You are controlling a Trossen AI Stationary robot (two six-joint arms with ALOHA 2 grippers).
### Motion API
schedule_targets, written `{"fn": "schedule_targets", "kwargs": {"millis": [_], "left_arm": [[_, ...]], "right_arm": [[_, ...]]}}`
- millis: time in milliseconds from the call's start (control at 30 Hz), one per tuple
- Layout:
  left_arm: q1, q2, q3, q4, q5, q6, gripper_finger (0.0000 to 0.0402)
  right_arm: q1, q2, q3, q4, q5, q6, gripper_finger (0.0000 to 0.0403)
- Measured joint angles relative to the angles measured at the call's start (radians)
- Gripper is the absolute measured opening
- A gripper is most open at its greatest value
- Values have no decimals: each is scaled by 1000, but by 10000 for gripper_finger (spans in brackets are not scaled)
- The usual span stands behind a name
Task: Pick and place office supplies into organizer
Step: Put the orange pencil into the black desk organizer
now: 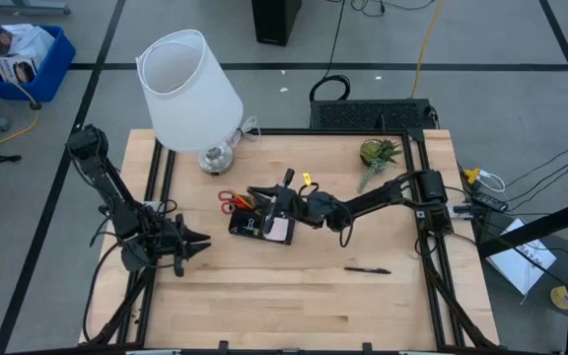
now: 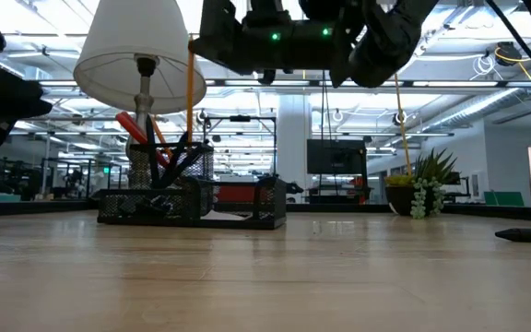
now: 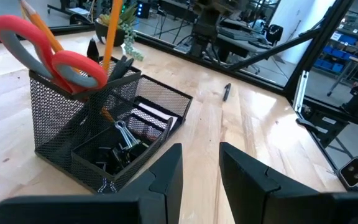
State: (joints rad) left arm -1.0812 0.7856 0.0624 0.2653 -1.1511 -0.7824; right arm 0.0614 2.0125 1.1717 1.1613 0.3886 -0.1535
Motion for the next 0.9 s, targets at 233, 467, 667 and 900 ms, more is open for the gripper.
{"fn": "schedule_targets", "kwargs": {"millis": [233,467,667,900], "left_arm": [[0,0,0,-7,0,-13,108],[0,0,0,-4,0,-17,108],[0,0,0,-2,0,-16,108],[0,0,0,-2,0,-13,108]], "right_arm": [[5,0,1,-96,0,-20,15],[0,-1,1,-232,1,3,15],[-11,-1,1,-310,-13,47,15],[-32,-2,2,-349,-132,129,34]]}}
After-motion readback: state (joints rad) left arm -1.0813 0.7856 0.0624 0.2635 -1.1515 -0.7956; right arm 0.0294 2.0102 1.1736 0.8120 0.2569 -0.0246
